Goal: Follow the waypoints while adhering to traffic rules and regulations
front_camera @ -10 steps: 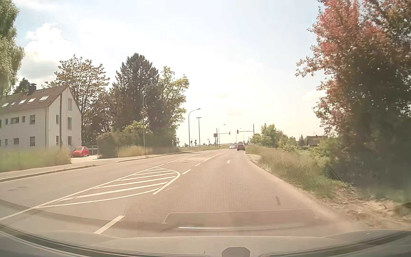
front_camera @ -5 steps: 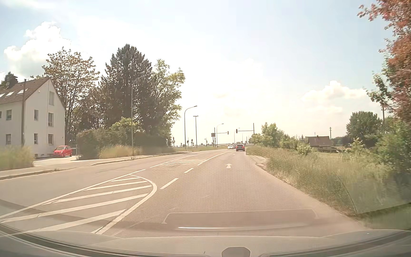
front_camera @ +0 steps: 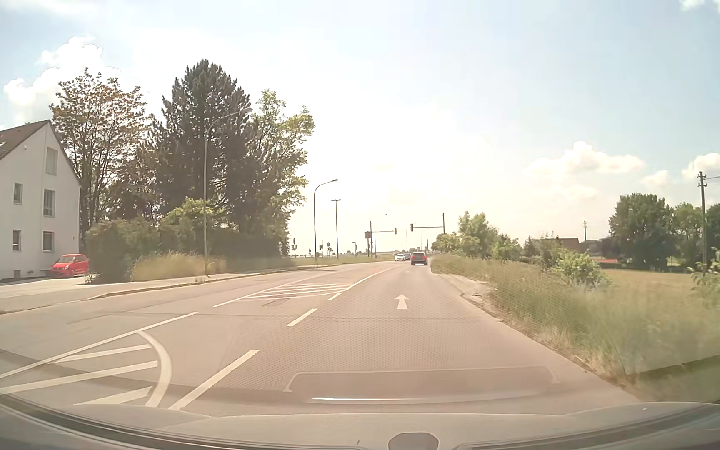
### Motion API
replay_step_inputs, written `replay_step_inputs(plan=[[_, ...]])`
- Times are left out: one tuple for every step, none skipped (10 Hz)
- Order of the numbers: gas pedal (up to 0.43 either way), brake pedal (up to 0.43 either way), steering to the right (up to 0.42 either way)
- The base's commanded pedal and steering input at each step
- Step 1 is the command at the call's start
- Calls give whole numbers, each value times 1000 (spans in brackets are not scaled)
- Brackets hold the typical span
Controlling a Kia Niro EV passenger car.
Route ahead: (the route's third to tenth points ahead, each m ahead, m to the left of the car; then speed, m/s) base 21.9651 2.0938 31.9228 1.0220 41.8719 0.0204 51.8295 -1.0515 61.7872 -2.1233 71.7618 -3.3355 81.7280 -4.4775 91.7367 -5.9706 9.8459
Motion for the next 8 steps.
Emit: replay_step_inputs(plan=[[67, 0, 6], [67, 0, 6], [67, 0, 6], [67, 0, 6], [67, 0, 6], [67, 0, 6], [59, 0, 7], [59, 0, 7]])
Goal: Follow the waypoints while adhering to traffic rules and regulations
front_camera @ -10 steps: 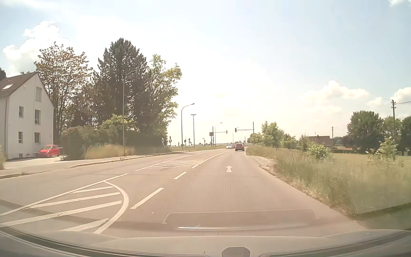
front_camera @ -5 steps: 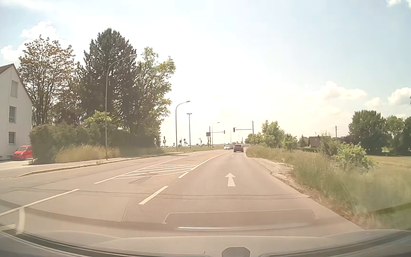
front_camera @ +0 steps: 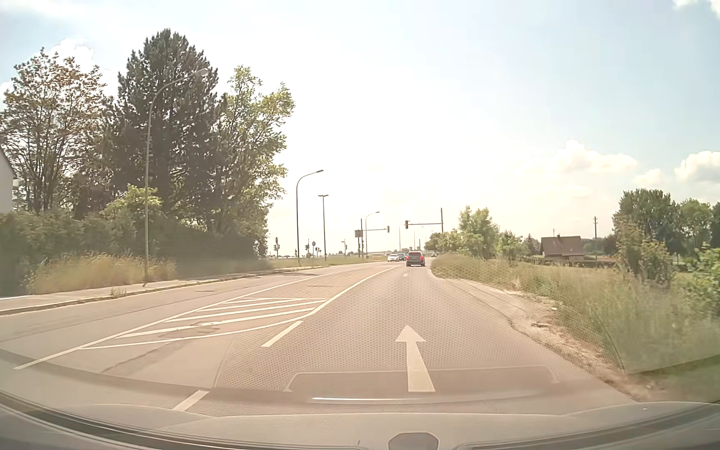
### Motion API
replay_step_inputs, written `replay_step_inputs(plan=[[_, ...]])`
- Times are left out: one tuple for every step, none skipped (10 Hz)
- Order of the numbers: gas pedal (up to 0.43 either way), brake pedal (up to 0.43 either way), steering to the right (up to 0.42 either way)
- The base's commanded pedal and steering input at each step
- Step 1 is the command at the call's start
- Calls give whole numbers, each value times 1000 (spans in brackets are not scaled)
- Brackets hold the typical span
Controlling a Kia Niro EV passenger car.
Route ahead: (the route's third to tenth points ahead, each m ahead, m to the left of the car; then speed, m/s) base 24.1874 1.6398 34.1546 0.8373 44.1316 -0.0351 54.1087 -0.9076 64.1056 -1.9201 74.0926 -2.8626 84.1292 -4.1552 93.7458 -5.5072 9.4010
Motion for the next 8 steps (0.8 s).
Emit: replay_step_inputs(plan=[[47, 0, 7], [39, 0, 7], [0, 0, 7], [8, 0, 8], [8, 0, 8], [8, 0, 8], [8, 0, 7], [8, 0, 7]])
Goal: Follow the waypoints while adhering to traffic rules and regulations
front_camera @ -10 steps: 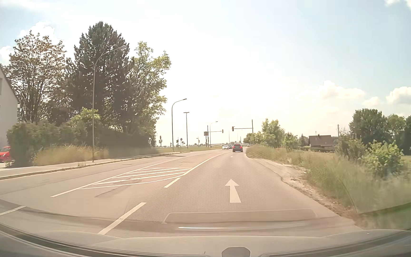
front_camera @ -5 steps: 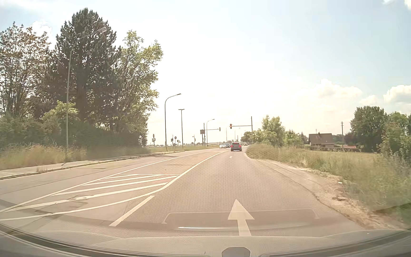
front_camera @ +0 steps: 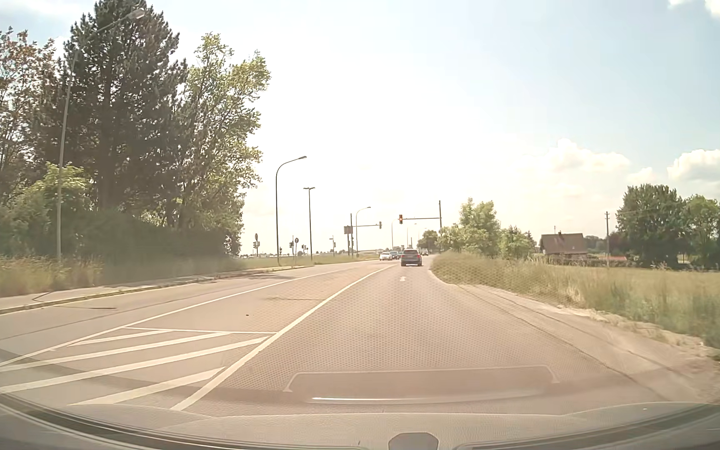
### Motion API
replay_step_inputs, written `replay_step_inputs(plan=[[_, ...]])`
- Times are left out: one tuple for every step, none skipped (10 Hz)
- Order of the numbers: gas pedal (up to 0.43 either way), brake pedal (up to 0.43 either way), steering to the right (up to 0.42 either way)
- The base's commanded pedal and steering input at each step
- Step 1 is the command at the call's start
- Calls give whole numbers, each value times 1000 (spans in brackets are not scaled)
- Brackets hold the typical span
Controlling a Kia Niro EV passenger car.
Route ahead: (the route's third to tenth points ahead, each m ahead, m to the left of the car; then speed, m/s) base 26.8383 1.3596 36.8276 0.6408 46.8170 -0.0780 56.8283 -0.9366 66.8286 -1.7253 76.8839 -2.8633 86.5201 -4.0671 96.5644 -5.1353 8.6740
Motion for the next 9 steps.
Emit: replay_step_inputs(plan=[[8, 0, 7], [8, 0, 7], [8, 0, 7], [39, 0, 7], [79, 0, 7], [87, 0, 7], [98, 0, 7], [110, 0, 7], [118, 0, 7]])
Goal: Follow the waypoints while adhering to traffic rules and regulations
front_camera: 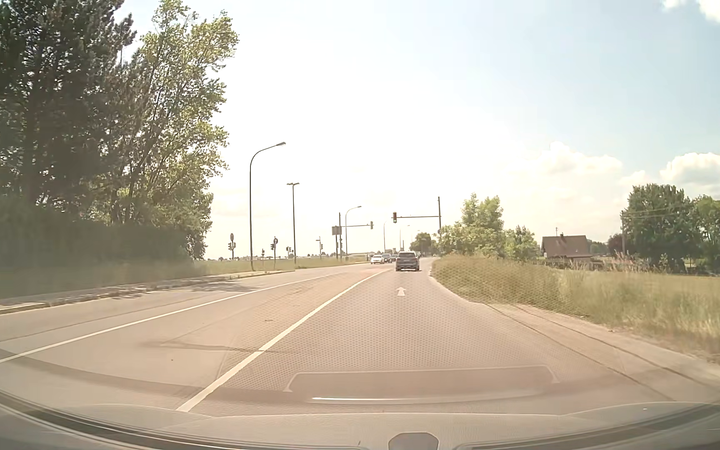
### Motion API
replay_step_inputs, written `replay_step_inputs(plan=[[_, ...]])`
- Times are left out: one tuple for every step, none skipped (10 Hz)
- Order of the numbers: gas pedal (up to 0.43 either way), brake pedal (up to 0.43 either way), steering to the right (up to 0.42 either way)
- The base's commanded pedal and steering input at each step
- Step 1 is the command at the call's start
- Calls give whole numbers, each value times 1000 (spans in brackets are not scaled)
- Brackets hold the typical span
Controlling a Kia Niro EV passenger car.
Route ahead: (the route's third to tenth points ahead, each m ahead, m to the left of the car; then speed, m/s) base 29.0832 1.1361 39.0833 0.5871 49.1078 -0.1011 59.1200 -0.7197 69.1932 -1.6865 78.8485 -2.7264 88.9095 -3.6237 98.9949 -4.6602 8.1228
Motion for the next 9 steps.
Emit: replay_step_inputs(plan=[[118, 0, 7], [130, 0, 7], [130, 0, 7], [130, 0, 7], [130, 0, 6], [130, 0, 6], [130, 0, 7], [138, 0, 6], [138, 0, 6]])
